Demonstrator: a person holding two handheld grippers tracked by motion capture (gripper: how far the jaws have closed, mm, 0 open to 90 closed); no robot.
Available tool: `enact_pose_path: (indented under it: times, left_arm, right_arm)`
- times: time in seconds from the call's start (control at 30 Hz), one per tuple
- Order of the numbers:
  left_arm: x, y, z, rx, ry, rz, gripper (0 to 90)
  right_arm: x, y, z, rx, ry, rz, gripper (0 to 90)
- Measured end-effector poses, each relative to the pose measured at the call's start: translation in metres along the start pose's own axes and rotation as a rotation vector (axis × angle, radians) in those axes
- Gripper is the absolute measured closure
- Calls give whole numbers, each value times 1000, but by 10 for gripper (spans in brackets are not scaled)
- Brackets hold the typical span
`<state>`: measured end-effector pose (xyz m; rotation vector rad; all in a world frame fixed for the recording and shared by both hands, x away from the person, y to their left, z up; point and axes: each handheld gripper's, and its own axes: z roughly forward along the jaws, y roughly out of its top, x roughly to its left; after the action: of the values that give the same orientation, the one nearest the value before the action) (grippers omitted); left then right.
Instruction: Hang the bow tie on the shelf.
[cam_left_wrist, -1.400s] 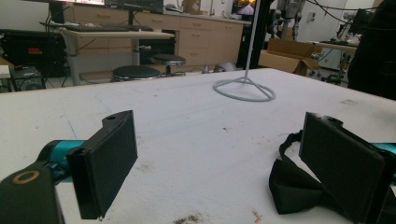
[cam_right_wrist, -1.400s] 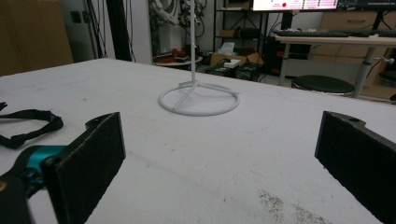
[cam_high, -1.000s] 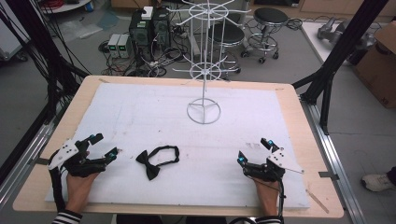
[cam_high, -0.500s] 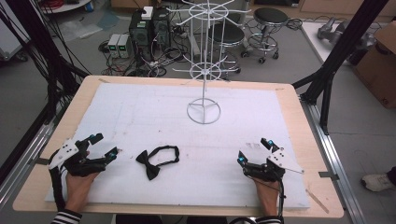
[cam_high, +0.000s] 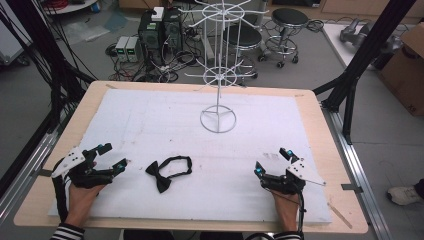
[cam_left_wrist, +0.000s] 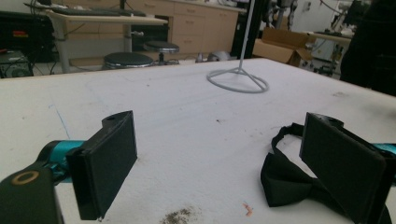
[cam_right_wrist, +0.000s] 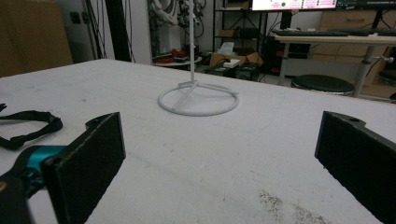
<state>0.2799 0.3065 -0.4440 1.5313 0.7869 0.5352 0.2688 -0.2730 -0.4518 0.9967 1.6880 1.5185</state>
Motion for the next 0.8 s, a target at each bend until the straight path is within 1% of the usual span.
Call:
enact_pose_path:
  times: [0.03,0.1,0.13,0.17,0.2,0.27,0.33,0.37,0.5,0.53,0.57,0.67,0.7,0.73,0.8]
  left_arm:
    - [-1,6,1,36,-2,9,114]
    - [-2,11,3,66,-16,15,115]
    - [-2,11,3,66,-16,15,115]
    - [-3,16,5,99,-32,23,115]
    - [-4,18,6,118,-41,31,115]
    - [-6,24,9,153,-61,29,115]
    - [-8,29,13,187,-79,43,114]
    - [-9,32,15,211,-89,56,114]
    - [-13,43,24,271,-131,59,114]
    - [-13,43,24,271,-131,59,114]
    - [-15,48,28,295,-138,69,113]
    - [-19,56,36,340,-149,78,114]
    - [-21,58,38,353,-149,85,113]
    - [-21,58,38,353,-149,85,114]
    - [-27,64,46,391,-147,107,114]
  right_arm:
    - [0,0,0,1,0,2,7]
    - [0,0,0,0,0,-2,7]
    - [0,0,0,0,0,-2,7]
    - [0,0,0,0,0,-1,6]
    - [0,0,0,0,0,-1,6]
    - [0,0,0,-2,-1,-1,6]
    - [-1,0,0,-1,0,-1,6]
    - [-1,0,0,0,1,-1,7]
    - [-1,0,0,-2,2,2,6]
    - [-1,0,0,-2,2,1,6]
    - [-1,0,0,-2,2,1,6]
    - [-1,0,0,-2,2,2,6]
    - [-1,0,0,-2,2,1,7]
    - [-1,0,0,-2,2,2,7]
    - [-1,0,0,0,1,5,6]
